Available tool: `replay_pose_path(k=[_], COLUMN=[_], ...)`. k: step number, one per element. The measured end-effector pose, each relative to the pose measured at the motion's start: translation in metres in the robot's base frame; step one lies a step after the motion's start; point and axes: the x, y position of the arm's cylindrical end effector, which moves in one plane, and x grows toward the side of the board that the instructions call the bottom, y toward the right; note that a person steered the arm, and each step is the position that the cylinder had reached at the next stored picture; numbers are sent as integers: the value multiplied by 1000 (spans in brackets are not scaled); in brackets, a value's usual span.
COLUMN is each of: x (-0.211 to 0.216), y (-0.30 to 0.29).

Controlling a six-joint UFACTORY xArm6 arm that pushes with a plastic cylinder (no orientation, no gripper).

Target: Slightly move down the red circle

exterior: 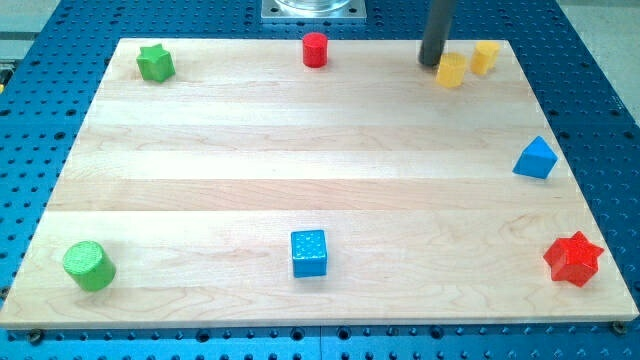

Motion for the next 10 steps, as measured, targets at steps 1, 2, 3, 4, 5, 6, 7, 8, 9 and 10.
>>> replay_pose_path(k=[1, 2, 3, 4, 5, 6, 7, 8, 9, 10], x=[27, 34, 32, 32, 27, -17, -45, -43, -43, -43], y=[-25, 27, 41, 41, 22, -10, -37, -62, -139, -202])
